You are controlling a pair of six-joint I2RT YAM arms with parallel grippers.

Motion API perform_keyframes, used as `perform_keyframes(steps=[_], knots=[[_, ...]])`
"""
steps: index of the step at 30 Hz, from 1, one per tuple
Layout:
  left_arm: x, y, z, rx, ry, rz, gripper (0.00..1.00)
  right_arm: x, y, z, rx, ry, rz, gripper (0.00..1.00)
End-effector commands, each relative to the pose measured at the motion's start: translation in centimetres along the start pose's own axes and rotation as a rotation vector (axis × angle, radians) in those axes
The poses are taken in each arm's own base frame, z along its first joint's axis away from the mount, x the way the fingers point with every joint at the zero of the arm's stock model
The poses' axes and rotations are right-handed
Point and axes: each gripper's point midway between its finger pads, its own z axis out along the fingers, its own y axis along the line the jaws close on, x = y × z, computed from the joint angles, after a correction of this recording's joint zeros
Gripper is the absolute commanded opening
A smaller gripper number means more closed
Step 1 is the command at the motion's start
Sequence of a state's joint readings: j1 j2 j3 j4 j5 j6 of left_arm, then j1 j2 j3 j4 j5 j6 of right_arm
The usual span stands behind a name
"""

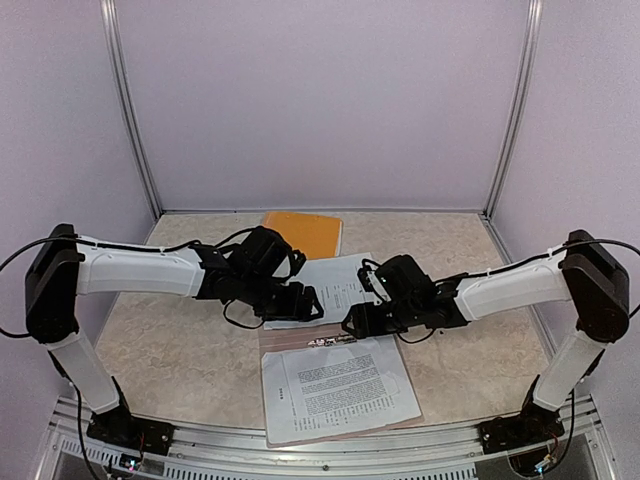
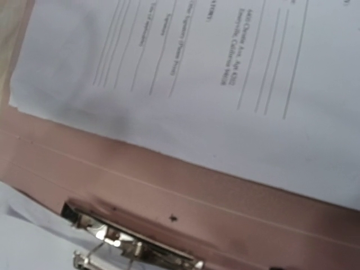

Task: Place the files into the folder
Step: Hold the folder.

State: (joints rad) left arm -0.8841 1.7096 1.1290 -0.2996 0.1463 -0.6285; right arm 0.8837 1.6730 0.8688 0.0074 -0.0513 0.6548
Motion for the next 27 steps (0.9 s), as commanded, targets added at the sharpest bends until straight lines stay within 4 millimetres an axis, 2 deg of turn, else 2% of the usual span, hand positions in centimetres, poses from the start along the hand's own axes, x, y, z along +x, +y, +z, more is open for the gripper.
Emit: perform_keyframes(steps=[1, 5, 9, 15, 19, 23, 27], knots=[[0.9, 0.8, 0.6, -0.023, 0.001, -0.009, 0.73, 0.4, -0.9, 0.6, 0.006, 0.006, 0.031, 0.65], [2.0, 1.2, 0.6, -0.015, 0.013, -0.021, 0.73, 0.5, -1.3, 0.5, 0.015, 0.004, 0.040, 0.66], [3.8, 0.5, 0.2, 0.033, 0.046, -0.008, 0.73, 0.7, -1.6, 0.5, 0.014, 0.011, 0.044, 0.66], [7.8, -3.7, -1.5, 0.160, 0.124, 0.131, 0.73, 1.4, -1.8, 0.7, 0.013, 0.027, 0.051, 0.66], [9.5, -5.4, -1.8, 0.200, 0.162, 0.184, 0.73, 1.5, -1.7, 0.7, 0.007, 0.031, 0.059, 0.66], [10.5, -6.8, -1.3, 0.244, 0.207, 0.222, 0.73, 1.7, -1.7, 0.8, 0.003, 0.038, 0.062, 0.66], [11.6, -6.5, 0.0, 0.237, 0.248, 0.232, 0.73, 1.7, -1.6, 0.8, 0.001, 0.040, 0.063, 0.66]])
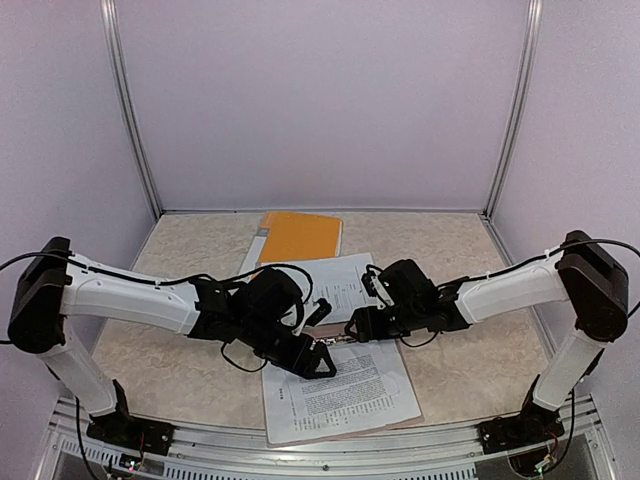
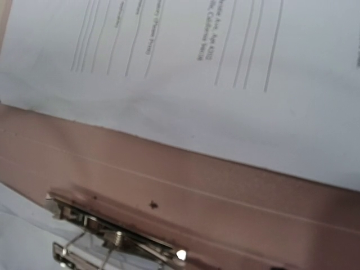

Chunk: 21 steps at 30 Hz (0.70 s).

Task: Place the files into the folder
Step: Hold the folder.

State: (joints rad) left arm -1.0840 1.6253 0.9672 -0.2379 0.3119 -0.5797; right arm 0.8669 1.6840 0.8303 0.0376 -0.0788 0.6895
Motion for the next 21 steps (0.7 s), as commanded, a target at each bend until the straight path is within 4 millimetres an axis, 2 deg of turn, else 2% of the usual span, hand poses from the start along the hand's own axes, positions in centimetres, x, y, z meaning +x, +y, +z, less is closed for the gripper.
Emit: perform_keyframes(steps=[1, 14, 21], knots=[[1.0, -0.1, 1.4, 0.022, 0.049, 0.031, 0.73, 0.5, -0.6, 0.4, 0.004, 0.017, 0.015, 0.66], [3.3, 2.3, 3.0, -0.019, 0.085, -0.012, 0.73, 1.0, -0.6, 0.9, -0.006, 0.032, 0.022, 0.66], [3.7, 2.8, 3.2, -0.030, 0.088, -0.025, 0.73, 0.9, -0.6, 0.8, -0.007, 0.030, 0.023, 0.66]])
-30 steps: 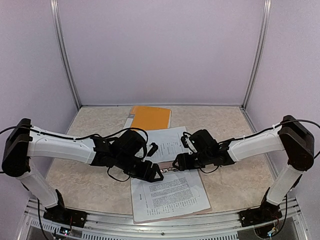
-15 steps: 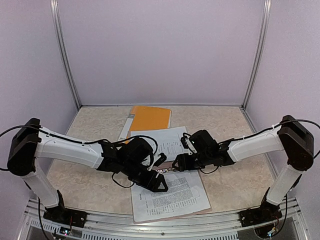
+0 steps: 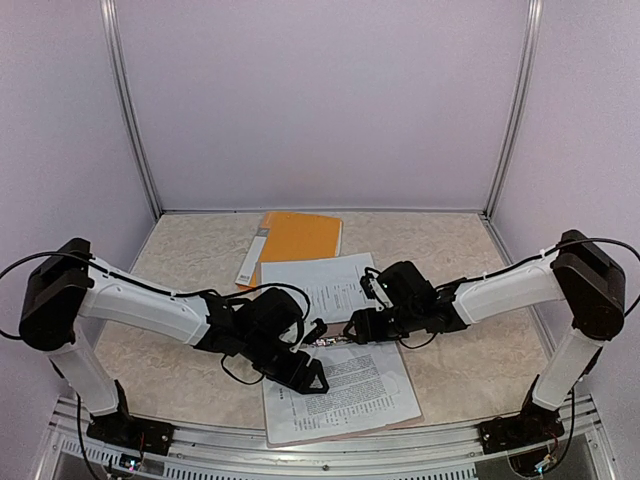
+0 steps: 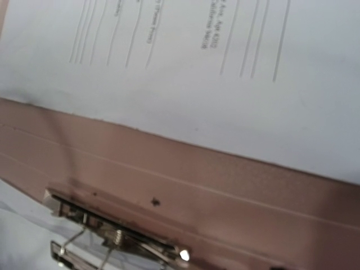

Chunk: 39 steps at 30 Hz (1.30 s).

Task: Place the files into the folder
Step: Hold the folder, then close the spring clip on the folder with some files.

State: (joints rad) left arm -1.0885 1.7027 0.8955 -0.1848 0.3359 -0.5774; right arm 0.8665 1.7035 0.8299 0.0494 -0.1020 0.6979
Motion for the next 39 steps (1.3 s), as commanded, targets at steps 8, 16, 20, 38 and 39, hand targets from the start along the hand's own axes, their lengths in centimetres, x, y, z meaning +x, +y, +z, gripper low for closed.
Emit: perform_keyframes(steps=[8, 16, 20, 38, 39], knots=[[0.9, 1.0, 1.2, -0.018, 0.018, -0.020, 0.73, 0.4, -0.6, 0.1, 0.005, 0.011, 0.016, 0.65], [1.3, 1.4, 1.3, -0.029, 0.020, -0.035, 0.73, 0.2, 0.0, -0.2, -0.019, 0.005, 0.019, 0.64], [1.4, 1.6, 1.2, -0.035, 0.018, -0.040, 0.73, -0.1, 0.4, -0.5, -0.037, -0.003, 0.020, 0.64], [1.5, 2.0, 1.1, -0.052, 0.009, -0.052, 0.73, -1.3, 4.3, -1.6, -0.165, -0.026, -0.017, 0.62], [1.5, 2.0, 1.1, -0.051, 0.008, -0.053, 0.73, -1.3, 4.5, -1.6, -0.171, -0.027, -0.019, 0.62]])
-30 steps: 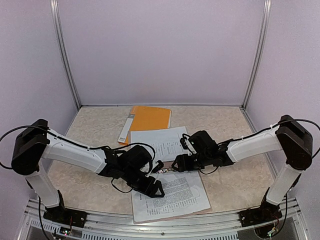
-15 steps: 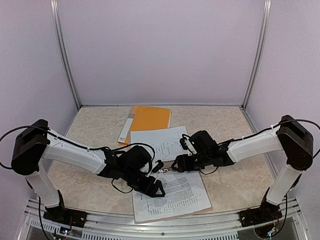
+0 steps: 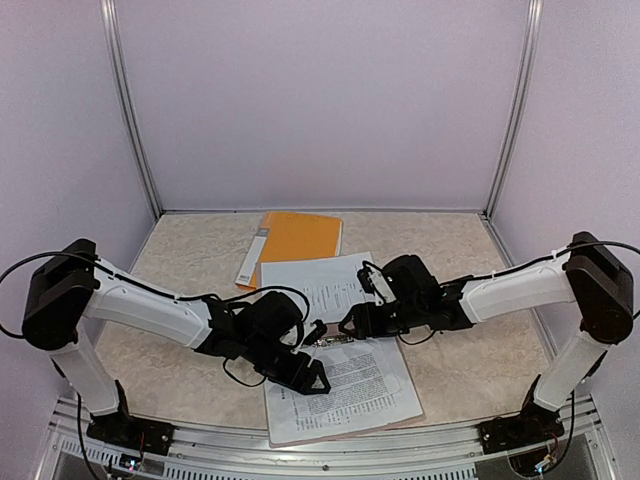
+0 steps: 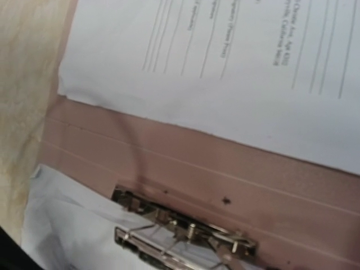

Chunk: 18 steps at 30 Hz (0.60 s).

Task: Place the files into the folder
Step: Close the spring clip on the folder with some files.

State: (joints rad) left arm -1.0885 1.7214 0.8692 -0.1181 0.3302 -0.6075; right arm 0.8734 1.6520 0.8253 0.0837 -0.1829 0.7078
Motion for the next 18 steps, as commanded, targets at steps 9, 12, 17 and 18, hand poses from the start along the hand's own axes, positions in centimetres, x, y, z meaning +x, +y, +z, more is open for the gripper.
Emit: perform_keyframes(steps=[9, 12, 17, 18], knots=[[1.5, 1.9, 0.2, -0.056, 0.017, -0.046, 0.73, -0.8, 3.8, 0.2, -0.102, -0.014, -0.037, 0.61], [1.6, 2.1, 0.2, -0.057, 0.016, -0.052, 0.73, -0.9, 4.4, 0.3, -0.115, -0.016, -0.044, 0.61], [1.6, 2.4, 0.1, -0.062, 0.007, -0.066, 0.73, -0.8, 5.1, 0.9, -0.137, -0.007, -0.052, 0.61], [1.6, 2.5, 0.0, -0.063, 0.003, -0.068, 0.73, -0.7, 5.2, 1.0, -0.143, -0.004, -0.054, 0.61]])
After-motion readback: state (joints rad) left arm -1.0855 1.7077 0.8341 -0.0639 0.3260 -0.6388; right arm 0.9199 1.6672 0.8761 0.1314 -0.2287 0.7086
